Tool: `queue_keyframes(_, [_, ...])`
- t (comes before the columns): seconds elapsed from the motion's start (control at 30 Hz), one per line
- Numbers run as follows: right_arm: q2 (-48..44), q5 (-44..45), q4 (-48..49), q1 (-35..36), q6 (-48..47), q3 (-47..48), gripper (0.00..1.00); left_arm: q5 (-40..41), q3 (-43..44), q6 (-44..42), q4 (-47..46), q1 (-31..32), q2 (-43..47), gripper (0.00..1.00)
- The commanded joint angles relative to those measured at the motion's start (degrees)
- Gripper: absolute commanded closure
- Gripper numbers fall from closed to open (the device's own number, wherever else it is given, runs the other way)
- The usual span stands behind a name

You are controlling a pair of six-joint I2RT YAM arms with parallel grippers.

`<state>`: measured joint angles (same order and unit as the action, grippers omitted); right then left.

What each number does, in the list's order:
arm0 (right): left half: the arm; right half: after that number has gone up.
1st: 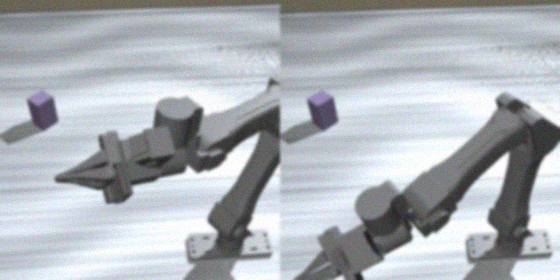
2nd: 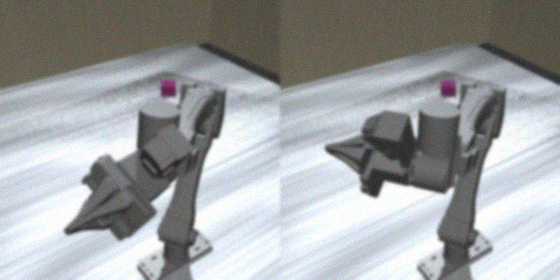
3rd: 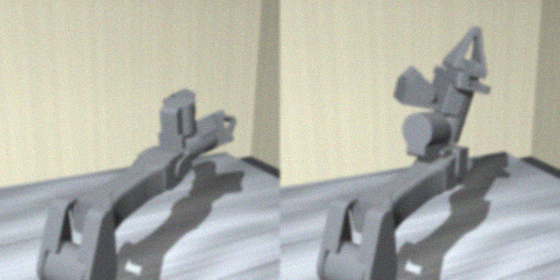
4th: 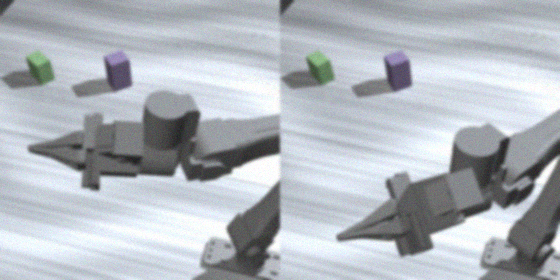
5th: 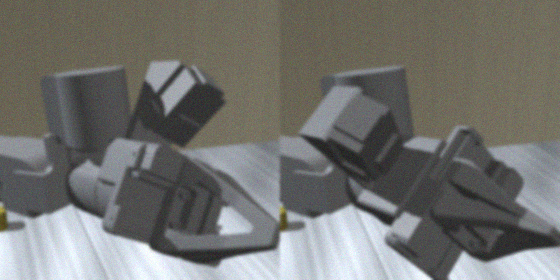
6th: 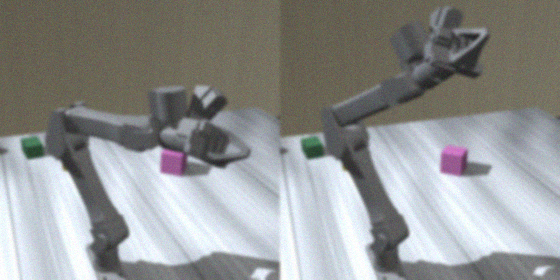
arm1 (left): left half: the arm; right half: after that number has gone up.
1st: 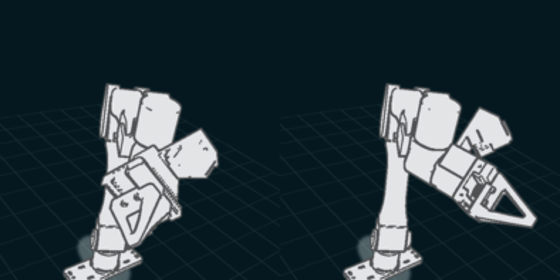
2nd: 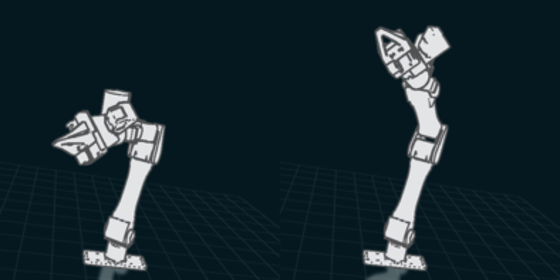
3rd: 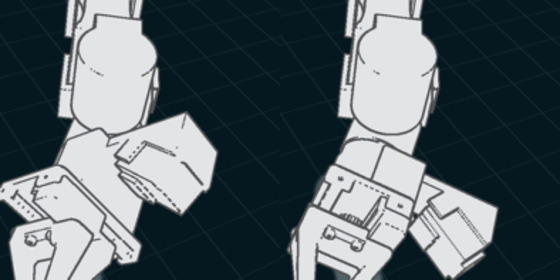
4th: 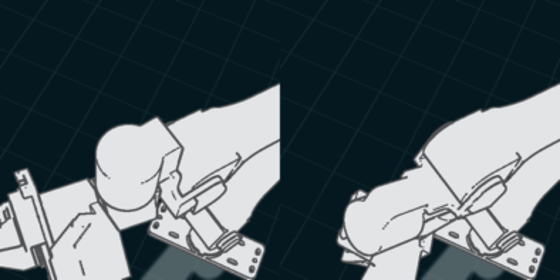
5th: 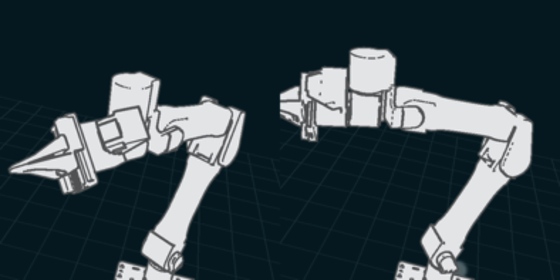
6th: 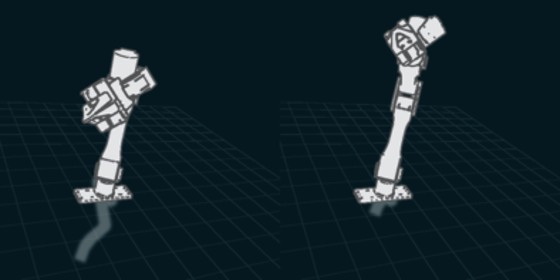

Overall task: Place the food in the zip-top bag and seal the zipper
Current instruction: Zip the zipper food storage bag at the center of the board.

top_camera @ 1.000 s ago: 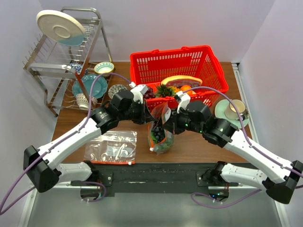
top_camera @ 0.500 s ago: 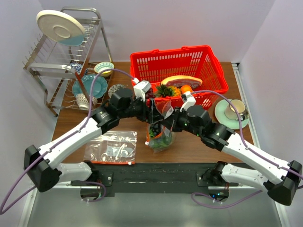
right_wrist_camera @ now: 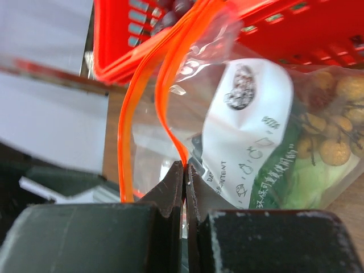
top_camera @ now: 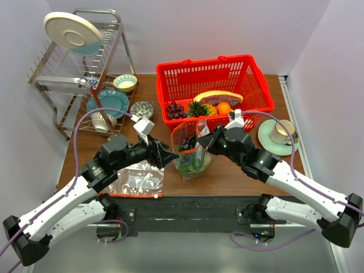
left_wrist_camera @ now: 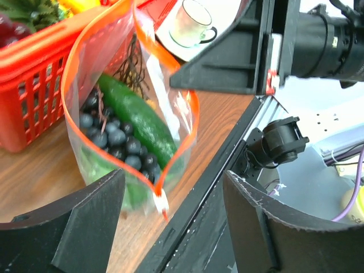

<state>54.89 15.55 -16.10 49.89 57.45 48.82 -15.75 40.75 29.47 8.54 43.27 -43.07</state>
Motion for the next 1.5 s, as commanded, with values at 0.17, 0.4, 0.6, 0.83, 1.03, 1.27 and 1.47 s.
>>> queue_keyframes(0.17, [0.83,8.97,0.72,0.03,6.71,1.81,1.00,8.71,-10.15,5.94,-10.18,3.66,5.80,0.42])
queue_keyframes(0.4, [1.27,9.15,1.16,0.03,7.06,2.07,1.00,15.56,-11.40,4.54,-11.52,10.52,2.13,0.56])
queue_keyframes(0.6, [0.83,9.50,0.98,0.03,7.06,1.81,1.00,22.41,-10.26,3.66,-11.53,13.51,-1.84,0.83])
queue_keyframes(0.83, [0.57,9.76,0.72,0.03,6.97,1.81,1.00,30.16,-10.08,4.63,-9.68,13.69,0.44,1.00])
queue_keyframes(1.03, [0.04,10.02,0.01,0.03,7.06,1.19,1.00,29.47,-9.11,3.84,-8.71,13.60,1.76,1.00])
queue_keyframes(1.27, [0.39,9.76,0.19,0.03,7.32,1.46,1.00,23.84,-9.29,2.70,-10.38,13.60,-0.70,0.58])
queue_keyframes(1.47, [0.65,10.11,0.01,0.03,7.32,1.54,1.00,22.34,-8.41,1.21,-10.30,13.60,-2.54,0.55])
